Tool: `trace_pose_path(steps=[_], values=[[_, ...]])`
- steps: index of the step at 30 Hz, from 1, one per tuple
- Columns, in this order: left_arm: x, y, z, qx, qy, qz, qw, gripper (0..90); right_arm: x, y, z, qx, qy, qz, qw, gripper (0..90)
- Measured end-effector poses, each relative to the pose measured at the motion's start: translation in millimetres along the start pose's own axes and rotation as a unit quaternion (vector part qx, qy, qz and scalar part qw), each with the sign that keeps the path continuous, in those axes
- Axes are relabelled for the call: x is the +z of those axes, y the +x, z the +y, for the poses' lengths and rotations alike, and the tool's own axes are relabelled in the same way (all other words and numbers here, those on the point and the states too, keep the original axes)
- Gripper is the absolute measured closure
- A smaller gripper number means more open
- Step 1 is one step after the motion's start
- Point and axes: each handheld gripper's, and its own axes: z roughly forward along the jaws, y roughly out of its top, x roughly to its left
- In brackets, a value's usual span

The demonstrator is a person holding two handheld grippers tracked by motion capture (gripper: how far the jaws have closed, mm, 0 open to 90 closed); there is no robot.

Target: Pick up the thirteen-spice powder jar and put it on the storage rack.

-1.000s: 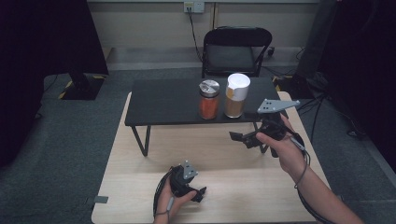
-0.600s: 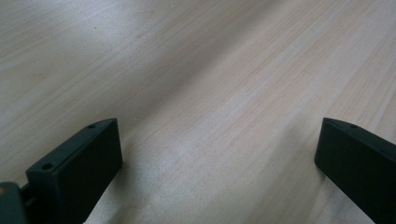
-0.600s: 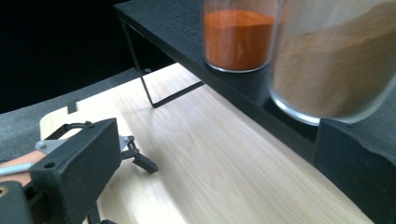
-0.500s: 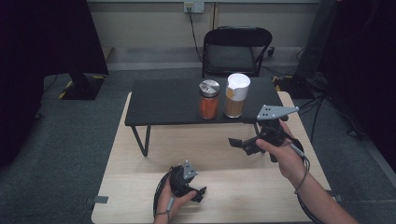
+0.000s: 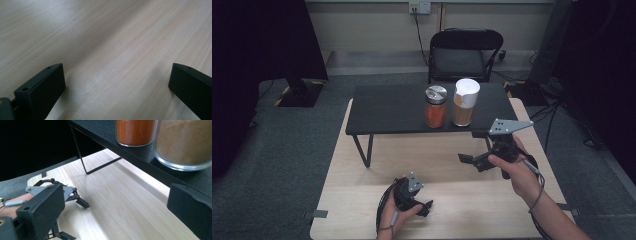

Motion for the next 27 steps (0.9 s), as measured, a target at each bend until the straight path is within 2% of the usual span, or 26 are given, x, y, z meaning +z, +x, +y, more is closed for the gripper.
trace_pose_path(steps=[27], values=[[0.0,0.0,-0.1,0.000,0.000,0.000,1.0000,0.1,-13.8,-3.2,-28.9,0.007,-0.011,0.015,0.9998,1.0]])
